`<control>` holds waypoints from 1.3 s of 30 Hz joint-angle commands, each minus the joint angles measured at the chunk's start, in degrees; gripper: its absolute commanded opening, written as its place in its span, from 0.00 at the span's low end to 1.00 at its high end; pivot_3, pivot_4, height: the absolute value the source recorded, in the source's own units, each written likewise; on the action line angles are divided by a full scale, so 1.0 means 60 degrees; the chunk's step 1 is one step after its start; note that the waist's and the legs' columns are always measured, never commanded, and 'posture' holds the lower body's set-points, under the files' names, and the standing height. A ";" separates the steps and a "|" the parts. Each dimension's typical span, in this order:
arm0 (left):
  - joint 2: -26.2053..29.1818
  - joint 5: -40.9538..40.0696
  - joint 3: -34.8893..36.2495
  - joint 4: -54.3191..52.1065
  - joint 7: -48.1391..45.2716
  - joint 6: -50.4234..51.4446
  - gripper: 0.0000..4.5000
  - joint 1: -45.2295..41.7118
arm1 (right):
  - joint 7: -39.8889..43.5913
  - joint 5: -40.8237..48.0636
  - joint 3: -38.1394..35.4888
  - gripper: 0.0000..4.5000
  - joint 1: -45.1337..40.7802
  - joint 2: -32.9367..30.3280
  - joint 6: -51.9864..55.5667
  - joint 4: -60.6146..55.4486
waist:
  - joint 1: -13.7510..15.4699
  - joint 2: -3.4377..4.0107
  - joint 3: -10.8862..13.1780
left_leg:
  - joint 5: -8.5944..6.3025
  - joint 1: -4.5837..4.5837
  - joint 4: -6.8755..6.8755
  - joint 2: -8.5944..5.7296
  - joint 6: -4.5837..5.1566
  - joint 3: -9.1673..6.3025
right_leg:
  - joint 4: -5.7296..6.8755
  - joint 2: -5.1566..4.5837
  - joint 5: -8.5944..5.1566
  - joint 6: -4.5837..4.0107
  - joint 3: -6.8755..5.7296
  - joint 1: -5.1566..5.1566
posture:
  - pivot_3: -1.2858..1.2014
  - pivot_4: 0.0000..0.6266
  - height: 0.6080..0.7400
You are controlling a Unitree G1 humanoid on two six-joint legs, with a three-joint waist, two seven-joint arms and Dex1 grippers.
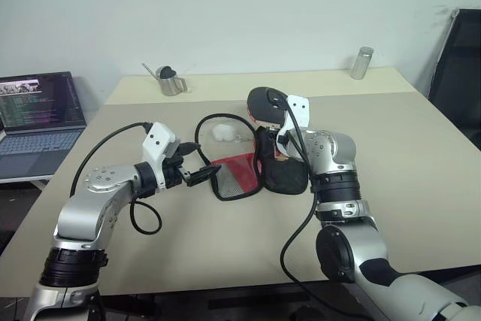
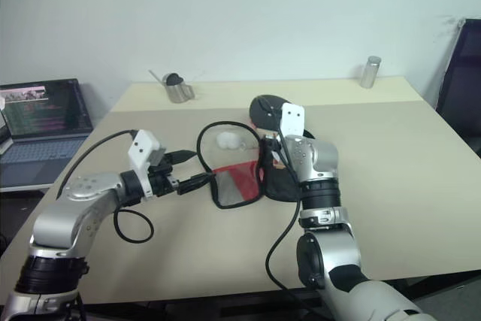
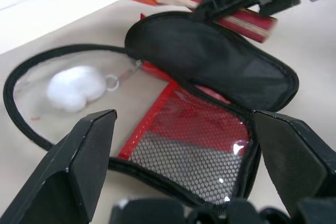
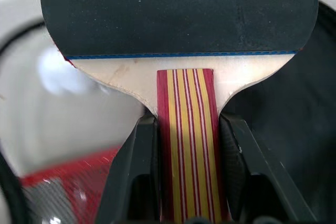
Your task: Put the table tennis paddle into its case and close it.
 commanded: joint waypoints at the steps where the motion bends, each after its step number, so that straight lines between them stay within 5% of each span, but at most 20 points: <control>1: 0.0002 -0.0028 0.0094 -0.0394 0.0021 -0.0240 1.00 0.0020 | -0.0245 -0.0113 0.0250 0.26 -0.0118 0.0225 0.0385 -0.0610 | -0.0009 0.0000 0.0000 | 0.0000 0.0000 0.0000 0.0002 0.0000 0.0000 | 0.0001 0.0000 0.0000 0.0000 -0.0001 -0.0001 | 0.52 0.24 1.00; 26: 0.0051 -0.0131 0.0172 -0.0712 0.0081 0.0068 1.00 0.0192 | -0.1068 -0.0677 0.0059 0.26 0.0418 0.0542 0.0348 0.0313 | -0.0119 -0.0001 0.0000 | 0.0000 0.0004 0.0001 0.0001 0.0000 0.0009 | 0.0008 0.0002 0.0000 0.0000 0.0008 -0.0001 | 0.52 0.24 1.00; 39: 0.0092 -0.0128 0.0189 -0.0781 0.0124 0.0108 1.00 0.0282 | -0.0981 -0.0580 0.0605 0.26 0.0776 0.1119 0.1876 -0.1950 | -0.0110 -0.0001 -0.0001 | 0.0000 0.0003 0.0002 0.0002 0.0000 0.0008 | 0.0009 0.0002 0.0000 0.0000 0.0009 -0.0003 | 0.52 0.24 1.00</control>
